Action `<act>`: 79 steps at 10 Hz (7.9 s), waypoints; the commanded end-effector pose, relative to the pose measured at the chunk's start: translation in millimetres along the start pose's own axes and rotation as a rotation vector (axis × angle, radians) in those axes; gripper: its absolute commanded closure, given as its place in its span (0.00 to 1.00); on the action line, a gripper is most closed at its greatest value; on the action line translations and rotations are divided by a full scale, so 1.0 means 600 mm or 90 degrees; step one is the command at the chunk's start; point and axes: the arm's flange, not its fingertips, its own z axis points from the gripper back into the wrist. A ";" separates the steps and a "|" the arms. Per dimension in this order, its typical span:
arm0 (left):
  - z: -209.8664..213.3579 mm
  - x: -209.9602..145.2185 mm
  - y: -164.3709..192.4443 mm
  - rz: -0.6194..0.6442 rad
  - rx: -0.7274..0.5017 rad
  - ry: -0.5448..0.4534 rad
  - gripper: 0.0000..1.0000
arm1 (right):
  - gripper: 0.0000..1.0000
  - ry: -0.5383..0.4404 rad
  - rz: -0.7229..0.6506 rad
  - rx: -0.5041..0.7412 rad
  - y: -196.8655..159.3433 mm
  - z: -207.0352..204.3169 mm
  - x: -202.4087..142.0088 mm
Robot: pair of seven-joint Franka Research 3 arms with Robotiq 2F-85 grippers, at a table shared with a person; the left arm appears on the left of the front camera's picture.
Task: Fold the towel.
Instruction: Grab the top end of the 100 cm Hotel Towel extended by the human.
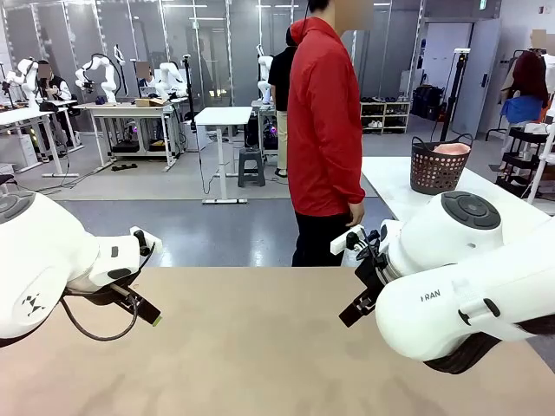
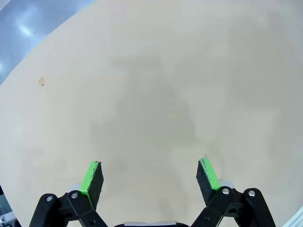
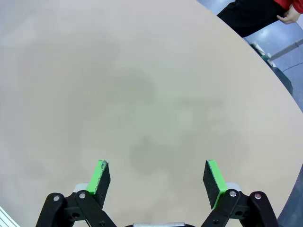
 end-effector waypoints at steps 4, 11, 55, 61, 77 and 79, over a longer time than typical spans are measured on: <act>0.100 0.045 0.081 0.054 -0.095 0.021 0.00 | 0.00 -0.012 -0.075 0.117 -0.056 0.125 0.062; 0.289 -0.104 0.383 0.167 -0.707 -0.068 0.00 | 0.00 -0.103 -0.177 0.562 -0.299 0.287 -0.085; 0.328 -0.338 0.512 0.321 -0.727 -0.239 0.00 | 0.00 -0.235 -0.305 0.605 -0.411 0.346 -0.309; 0.328 -0.338 0.512 0.321 -0.727 -0.239 0.00 | 0.00 -0.235 -0.305 0.605 -0.411 0.346 -0.309; 0.328 -0.338 0.512 0.321 -0.727 -0.239 0.00 | 0.00 -0.235 -0.305 0.605 -0.411 0.346 -0.309; 0.328 -0.338 0.512 0.321 -0.727 -0.239 0.00 | 0.00 -0.235 -0.305 0.605 -0.411 0.346 -0.309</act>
